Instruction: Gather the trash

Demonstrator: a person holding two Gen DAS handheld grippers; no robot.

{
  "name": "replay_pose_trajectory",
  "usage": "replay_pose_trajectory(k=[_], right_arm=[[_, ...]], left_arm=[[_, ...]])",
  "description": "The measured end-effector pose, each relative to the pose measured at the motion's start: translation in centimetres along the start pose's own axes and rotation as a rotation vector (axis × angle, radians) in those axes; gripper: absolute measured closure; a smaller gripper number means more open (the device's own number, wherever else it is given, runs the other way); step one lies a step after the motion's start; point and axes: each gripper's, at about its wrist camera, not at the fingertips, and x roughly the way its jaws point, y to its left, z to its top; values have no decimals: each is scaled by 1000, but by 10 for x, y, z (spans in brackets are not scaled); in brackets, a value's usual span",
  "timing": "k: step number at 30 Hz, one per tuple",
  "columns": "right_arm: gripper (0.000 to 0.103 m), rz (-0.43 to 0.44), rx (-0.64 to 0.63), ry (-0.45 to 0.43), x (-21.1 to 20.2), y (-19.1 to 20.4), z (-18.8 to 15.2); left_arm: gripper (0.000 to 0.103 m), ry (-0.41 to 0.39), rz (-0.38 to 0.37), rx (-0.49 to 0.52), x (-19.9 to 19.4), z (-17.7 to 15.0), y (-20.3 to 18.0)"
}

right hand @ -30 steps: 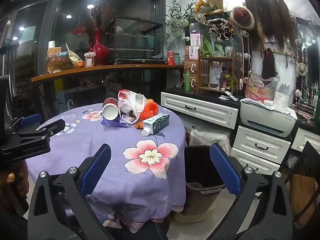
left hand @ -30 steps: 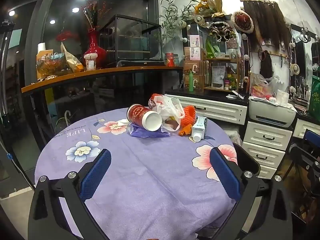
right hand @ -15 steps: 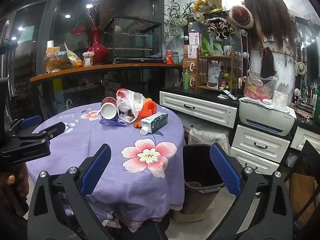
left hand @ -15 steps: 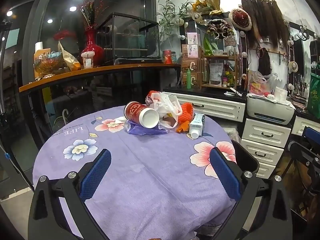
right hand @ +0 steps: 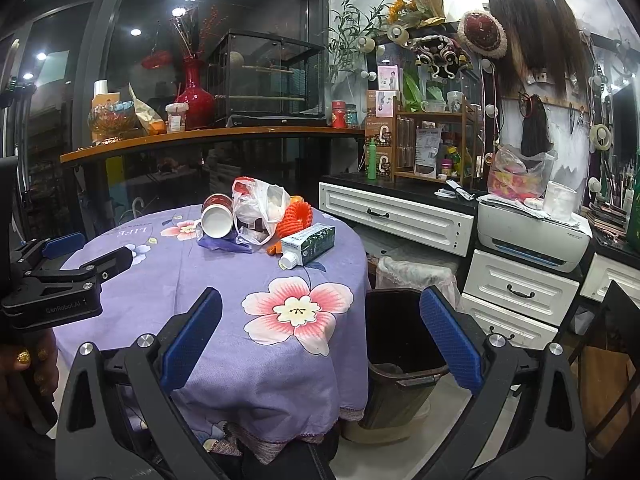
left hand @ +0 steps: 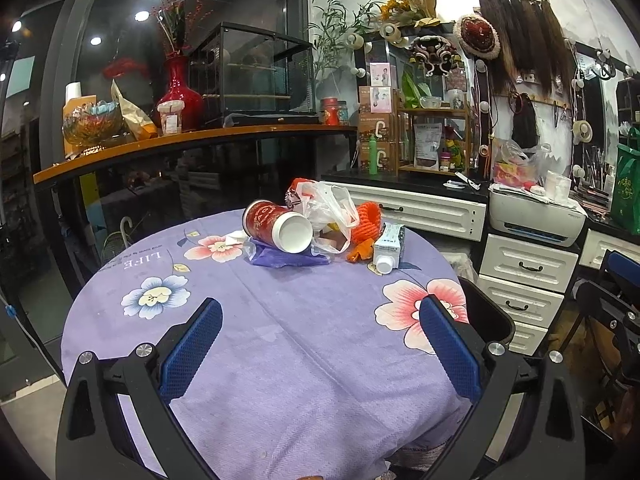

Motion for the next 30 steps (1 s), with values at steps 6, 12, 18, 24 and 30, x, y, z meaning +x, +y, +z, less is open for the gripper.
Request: replay_pose_trajectory(k=[6, 12, 18, 24, 30], right_arm=[[5, -1, -1, -2, 0, 0, -1], [5, 0, 2, 3, 0, 0, -1], [5, 1, 2, 3, 0, -1, -1], [5, 1, 0, 2, 0, 0, -2], [5, 1, 1, 2, 0, 0, -2]], left_arm=[[5, 3, -4, -1, 1, 0, 0], [5, 7, -4, -1, 1, 0, -1], [5, 4, -4, -1, 1, 0, -1], [5, 6, -5, -1, 1, 0, -1], [5, 5, -3, 0, 1, 0, -1]])
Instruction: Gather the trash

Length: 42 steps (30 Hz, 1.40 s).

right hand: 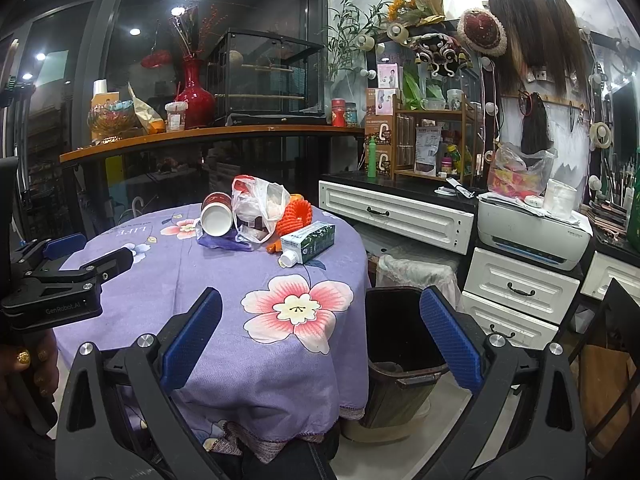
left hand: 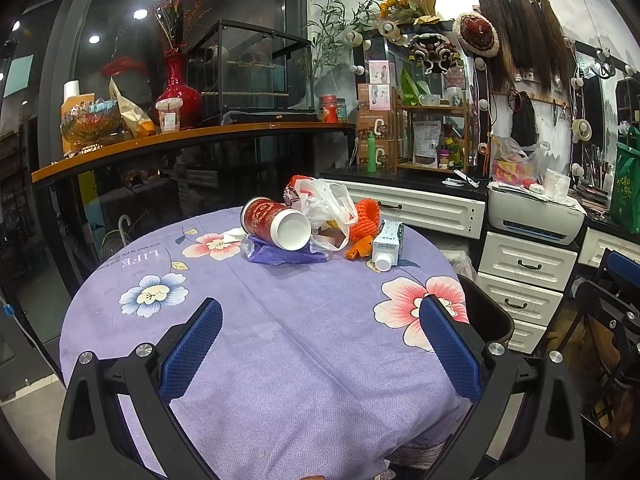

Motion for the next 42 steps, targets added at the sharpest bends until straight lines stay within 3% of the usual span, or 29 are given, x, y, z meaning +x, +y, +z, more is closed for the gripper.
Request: replay_pose_trajectory(k=[34, 42], right_arm=[[5, -1, 4, 9, 6, -1, -7], [5, 4, -5, 66, 26, -3, -13]], left_arm=[[5, 5, 2, 3, 1, -1, 0], [5, 79, -9, 11, 22, -15, 1]])
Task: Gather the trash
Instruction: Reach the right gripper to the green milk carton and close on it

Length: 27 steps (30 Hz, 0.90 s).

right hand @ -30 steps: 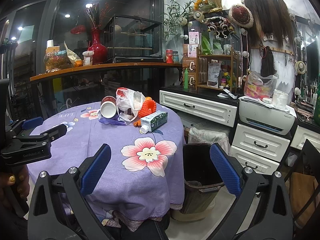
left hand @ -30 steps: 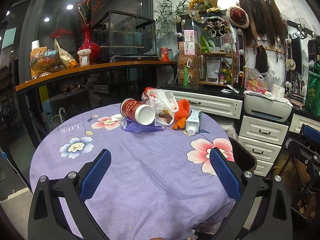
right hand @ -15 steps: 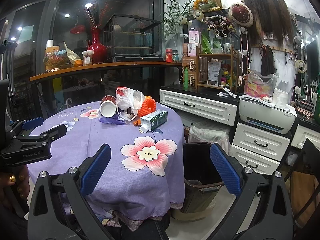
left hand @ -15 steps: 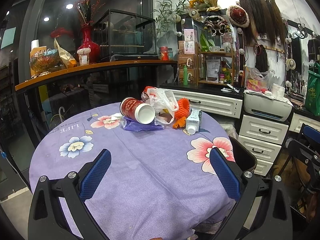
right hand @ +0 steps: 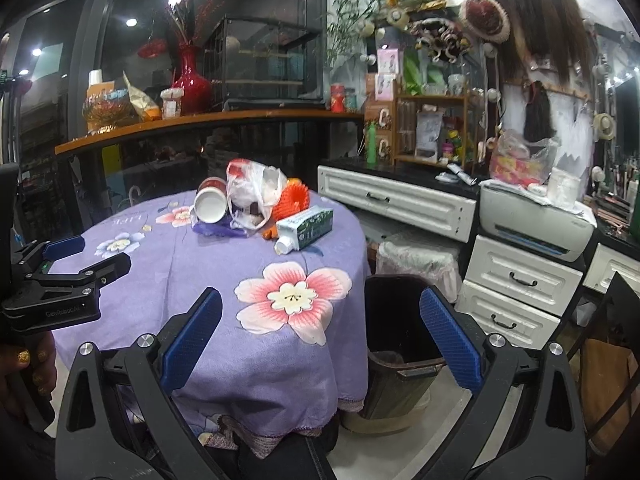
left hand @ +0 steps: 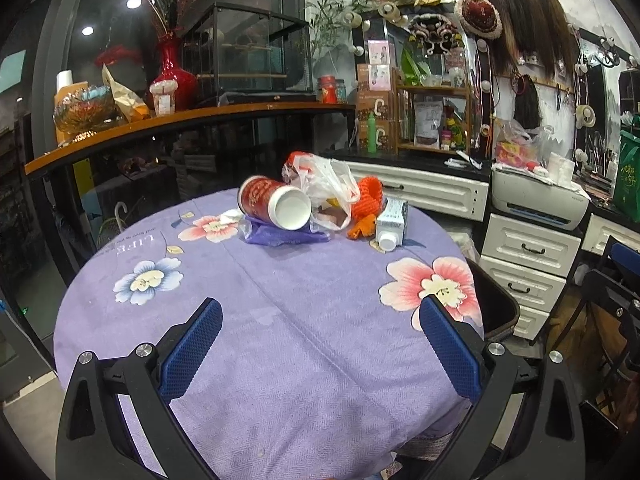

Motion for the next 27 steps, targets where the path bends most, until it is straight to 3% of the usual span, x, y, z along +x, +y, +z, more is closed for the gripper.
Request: replay_pose_trajectory(k=[8, 16, 24, 27], right_arm=[[5, 85, -12, 109, 41, -3, 2], [5, 222, 13, 226, 112, 5, 23], [5, 197, -40, 198, 152, 11, 49], [5, 202, -47, 237, 175, 11, 58]], left_arm=[[5, 111, -8, -24, 30, -5, 13], [5, 238, -50, -155, 71, 9, 53], [6, 265, -68, -239, 110, 53, 79], [6, 250, -48, -231, 121, 68, 82]])
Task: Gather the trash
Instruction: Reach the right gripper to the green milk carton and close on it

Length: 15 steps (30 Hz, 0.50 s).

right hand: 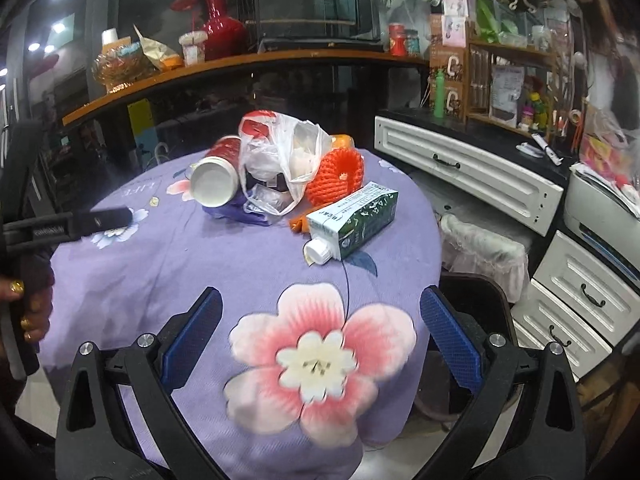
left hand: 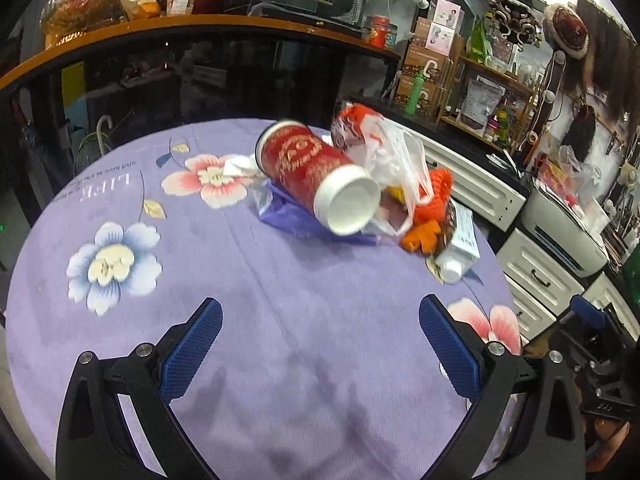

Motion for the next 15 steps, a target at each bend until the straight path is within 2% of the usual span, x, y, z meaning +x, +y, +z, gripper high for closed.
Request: replay_pose_trajectory(k=[5, 8, 11, 15], right_arm=[[5, -5, 100, 82, 50, -14, 32], [5, -47, 134, 118, 82, -13, 49], [5, -77, 179, 157, 109, -13, 57], [5, -132, 173, 192, 137, -2, 63]], left_arm=[[6, -9, 15, -10, 15, 25, -3], [6, -1, 48, -18, 26, 37, -1], [6, 18, 57, -44, 36, 43, 4], [6, 25, 85, -51, 45, 45, 9]])
